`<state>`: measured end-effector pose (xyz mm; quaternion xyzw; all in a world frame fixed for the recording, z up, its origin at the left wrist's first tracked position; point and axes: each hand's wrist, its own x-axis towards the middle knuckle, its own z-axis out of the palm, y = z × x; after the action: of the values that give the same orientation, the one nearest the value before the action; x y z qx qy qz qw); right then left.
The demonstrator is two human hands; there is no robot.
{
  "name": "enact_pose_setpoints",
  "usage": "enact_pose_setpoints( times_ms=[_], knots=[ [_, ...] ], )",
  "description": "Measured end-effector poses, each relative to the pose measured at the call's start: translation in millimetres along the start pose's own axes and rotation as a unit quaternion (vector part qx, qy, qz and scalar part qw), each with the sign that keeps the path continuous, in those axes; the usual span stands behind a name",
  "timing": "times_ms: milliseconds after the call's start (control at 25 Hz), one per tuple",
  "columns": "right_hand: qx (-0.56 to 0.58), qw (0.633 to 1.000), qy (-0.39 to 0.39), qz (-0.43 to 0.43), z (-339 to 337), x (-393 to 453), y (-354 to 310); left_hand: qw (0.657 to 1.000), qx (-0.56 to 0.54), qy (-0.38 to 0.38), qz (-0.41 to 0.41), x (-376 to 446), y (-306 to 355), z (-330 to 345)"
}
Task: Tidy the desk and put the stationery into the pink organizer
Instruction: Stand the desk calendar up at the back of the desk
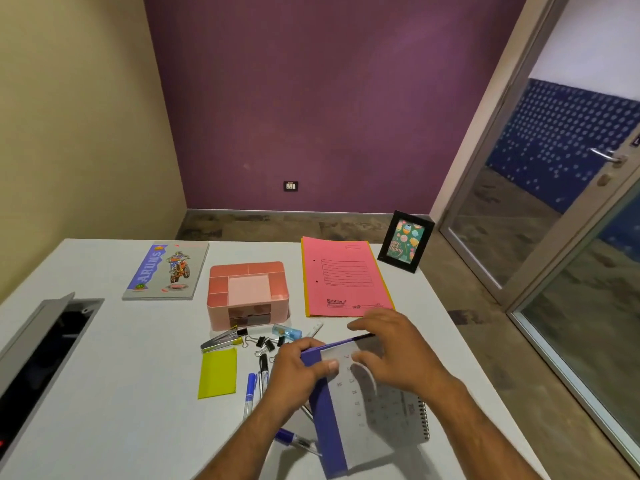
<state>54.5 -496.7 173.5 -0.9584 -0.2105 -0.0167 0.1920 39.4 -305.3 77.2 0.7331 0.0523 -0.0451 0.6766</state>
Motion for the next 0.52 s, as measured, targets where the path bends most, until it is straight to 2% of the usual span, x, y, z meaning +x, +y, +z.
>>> enact_pose_setpoints(
  times_ms=[80,120,200,280,360,440,520],
  knots=[
    [0.024,0.990,0.137,-0.029,16,-5,-4,0.998,-0.034,0.036,-0.031,-5,-7,-7],
    [0.039,0.976,0.214,-0.015,25,-8,-7,0.996,-0.046,0.059,-0.045,-7,-10,-10],
    [0.112,0.942,0.304,0.090,40,-15,-17,0.990,-0.065,0.113,-0.059,-12,-15,-12],
    [0.244,0.894,0.285,0.245,54,-16,-28,0.985,-0.051,0.159,-0.031,-20,-15,-7],
    [0.380,0.828,0.226,0.346,66,-14,-36,0.981,-0.021,0.187,0.045,-30,-10,0],
    [0.483,0.768,0.194,0.373,70,-9,-46,0.970,0.002,0.202,0.137,-38,-9,6],
    [0.534,0.739,0.192,0.363,72,-1,-52,0.953,0.018,0.220,0.207,-43,-11,8]
  ],
)
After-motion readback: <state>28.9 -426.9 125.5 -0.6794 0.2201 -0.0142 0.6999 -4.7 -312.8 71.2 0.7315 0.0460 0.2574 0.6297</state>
